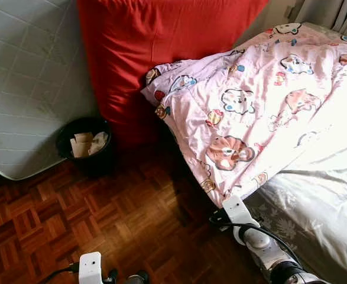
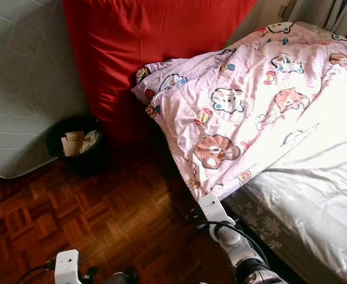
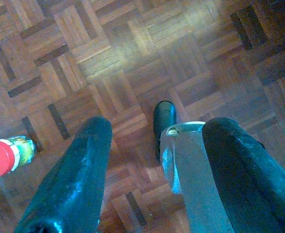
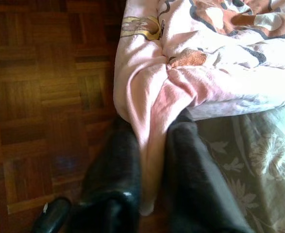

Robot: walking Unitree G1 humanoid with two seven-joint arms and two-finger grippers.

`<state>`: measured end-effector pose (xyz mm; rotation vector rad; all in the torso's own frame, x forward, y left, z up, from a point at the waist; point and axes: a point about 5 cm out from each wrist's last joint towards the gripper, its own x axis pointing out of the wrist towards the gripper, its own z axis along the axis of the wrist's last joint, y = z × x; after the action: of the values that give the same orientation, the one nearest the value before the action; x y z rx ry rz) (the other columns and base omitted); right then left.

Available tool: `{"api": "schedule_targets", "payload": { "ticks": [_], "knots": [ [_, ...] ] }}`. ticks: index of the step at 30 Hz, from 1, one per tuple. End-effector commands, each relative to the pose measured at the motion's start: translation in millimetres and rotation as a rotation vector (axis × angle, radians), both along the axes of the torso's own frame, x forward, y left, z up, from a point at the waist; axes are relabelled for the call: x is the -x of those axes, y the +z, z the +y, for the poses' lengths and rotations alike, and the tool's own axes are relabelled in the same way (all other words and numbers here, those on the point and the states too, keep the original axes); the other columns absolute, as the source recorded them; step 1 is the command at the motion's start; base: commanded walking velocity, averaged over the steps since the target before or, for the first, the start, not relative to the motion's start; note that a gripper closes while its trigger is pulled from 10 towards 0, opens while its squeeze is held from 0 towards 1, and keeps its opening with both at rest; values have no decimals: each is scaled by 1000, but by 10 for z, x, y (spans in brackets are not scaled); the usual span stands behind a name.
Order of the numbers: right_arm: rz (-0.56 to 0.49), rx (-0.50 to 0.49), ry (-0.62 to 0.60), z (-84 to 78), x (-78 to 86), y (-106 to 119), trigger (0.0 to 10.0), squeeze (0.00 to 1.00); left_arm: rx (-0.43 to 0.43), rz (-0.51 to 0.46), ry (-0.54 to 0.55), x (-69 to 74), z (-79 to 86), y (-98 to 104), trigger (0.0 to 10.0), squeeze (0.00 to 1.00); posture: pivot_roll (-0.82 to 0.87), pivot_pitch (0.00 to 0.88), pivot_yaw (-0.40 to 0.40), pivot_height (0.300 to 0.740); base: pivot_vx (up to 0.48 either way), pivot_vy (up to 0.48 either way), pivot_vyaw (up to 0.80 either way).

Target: Clean up the room

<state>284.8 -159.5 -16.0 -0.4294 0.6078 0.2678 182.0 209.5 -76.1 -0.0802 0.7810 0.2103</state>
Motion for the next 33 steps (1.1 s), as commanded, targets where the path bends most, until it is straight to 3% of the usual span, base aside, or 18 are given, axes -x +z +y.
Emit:
{"api": "schedule_targets", "payload": {
  "ticks": [1,13,14,15,16,17,19,24,29,31,32,33],
  "knots": [
    [43,-13,16,37,89,-82,10000,984,2,49,-1,119,18,-61,10000,0,81,198,-19,740,0,0,0],
    [79,-37,51,71,133,-120,10000,1000,1,52,-4,112,5,-61,10000,0,81,199,-19,740,0,0,0],
    [94,-47,44,64,154,-139,10000,733,1,51,-5,110,4,-61,10000,0,81,197,-19,740,0,0,0],
    [94,-47,44,64,154,-139,10000,733,1,51,-5,110,4,-61,10000,0,81,197,-19,740,0,0,0],
    [108,-60,38,62,178,-159,10000,110,1,51,-5,107,3,-60,10000,0,80,198,-18,740,0,0,0],
    [117,-65,36,62,194,-173,10000,0,1,51,-6,108,2,-60,10000,0,80,197,-18,740,0,0,0],
    [139,-99,22,64,233,-204,10000,0,1,51,-8,106,-2,-60,10000,0,81,195,-21,740,0,0,0],
    [210,-253,-189,-33,404,-339,10000,0,1,52,-7,105,-1,-60,10000,0,80,191,-24,740,0,0,0],
    [266,-258,-307,-138,648,-495,10000,0,1,52,-3,113,1,-63,10000,0,90,179,-21,740,0,0,0],
    [278,-292,-392,-184,743,-548,10000,0,1,52,-2,116,0,-64,10000,0,90,176,-20,740,0,0,0],
    [288,-316,-500,-259,856,-604,10000,0,-2,52,-5,116,-1,-64,10000,0,86,172,-19,740,0,0,0],
    [288,-316,-500,-259,856,-604,10000,0,-2,52,-5,116,-1,-64,10000,0,86,172,-19,740,0,0,0]
  ]
}}
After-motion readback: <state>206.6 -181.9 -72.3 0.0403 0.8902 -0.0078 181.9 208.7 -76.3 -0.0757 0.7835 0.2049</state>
